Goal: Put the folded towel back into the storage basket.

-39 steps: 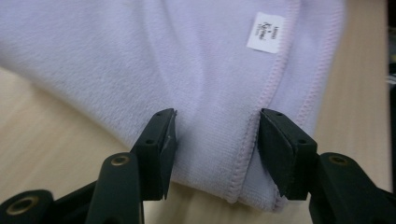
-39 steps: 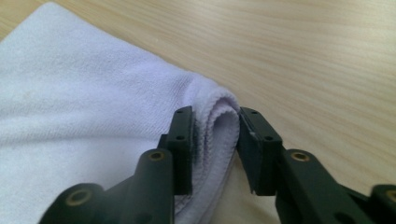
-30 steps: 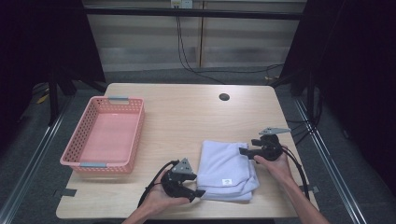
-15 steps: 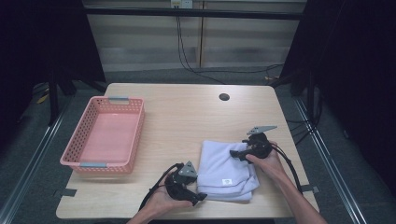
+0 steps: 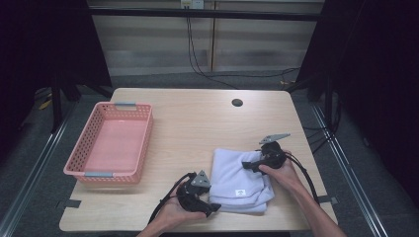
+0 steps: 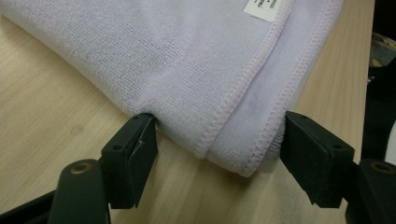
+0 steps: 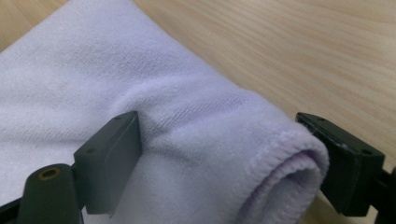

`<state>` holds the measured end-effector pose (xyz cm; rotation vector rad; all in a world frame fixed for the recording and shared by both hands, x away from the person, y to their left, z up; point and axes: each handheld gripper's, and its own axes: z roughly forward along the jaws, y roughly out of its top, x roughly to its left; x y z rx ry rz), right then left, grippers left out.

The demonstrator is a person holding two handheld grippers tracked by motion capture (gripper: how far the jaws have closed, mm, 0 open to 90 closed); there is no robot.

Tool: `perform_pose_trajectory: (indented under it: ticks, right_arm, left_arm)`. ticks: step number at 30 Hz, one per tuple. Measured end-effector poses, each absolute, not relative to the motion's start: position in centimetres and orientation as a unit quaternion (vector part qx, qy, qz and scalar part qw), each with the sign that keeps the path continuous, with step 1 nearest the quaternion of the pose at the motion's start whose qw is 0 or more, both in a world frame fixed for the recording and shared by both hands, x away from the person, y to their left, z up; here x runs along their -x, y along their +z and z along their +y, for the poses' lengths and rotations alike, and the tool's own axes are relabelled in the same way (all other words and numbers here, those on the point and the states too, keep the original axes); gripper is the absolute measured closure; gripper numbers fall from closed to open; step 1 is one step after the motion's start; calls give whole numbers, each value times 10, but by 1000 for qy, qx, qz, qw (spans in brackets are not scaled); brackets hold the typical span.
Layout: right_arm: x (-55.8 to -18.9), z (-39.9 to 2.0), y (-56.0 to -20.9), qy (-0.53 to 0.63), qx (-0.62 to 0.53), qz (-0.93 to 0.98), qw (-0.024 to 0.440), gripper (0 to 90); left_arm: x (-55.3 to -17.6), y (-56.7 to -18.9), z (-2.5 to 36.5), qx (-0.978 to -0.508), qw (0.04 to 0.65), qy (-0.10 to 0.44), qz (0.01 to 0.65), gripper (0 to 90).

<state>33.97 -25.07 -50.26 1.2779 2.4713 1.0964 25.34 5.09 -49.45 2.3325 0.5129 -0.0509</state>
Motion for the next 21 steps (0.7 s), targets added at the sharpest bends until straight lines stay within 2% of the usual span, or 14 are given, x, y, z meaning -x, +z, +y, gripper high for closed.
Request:
perform_pose_trajectory:
  ticks: [3, 4, 5, 6, 9, 10, 15, 21]
  right_arm:
    - [-339, -250, -502, 367, -420, 827, 71, 179]
    - [-338, -250, -502, 369, -415, 829, 70, 235]
    - [-338, -250, -502, 369, -415, 829, 70, 235]
    - [-337, -249, -502, 366, -418, 828, 75, 247]
    - [-333, -249, -502, 373, -419, 825, 77, 293]
    - [-333, -249, -502, 373, -413, 828, 73, 327]
    - [-333, -249, -501, 375, -411, 828, 68, 370]
    - [-332, -248, -501, 378, -407, 829, 59, 464]
  left_arm:
    - [-252, -495, 49, -904, 374, -13, 206, 287]
    - [-252, -495, 49, -905, 374, -10, 205, 331]
    - [-252, -495, 49, -905, 374, -10, 205, 370]
    - [-252, -495, 50, -904, 376, -9, 205, 370]
    - [-251, -494, 52, -906, 375, -13, 197, 513]
    - [-254, -494, 54, -907, 370, -21, 199, 526]
    - [-255, -494, 54, -906, 375, -24, 196, 588]
    - [-257, -494, 52, -903, 375, -32, 207, 657]
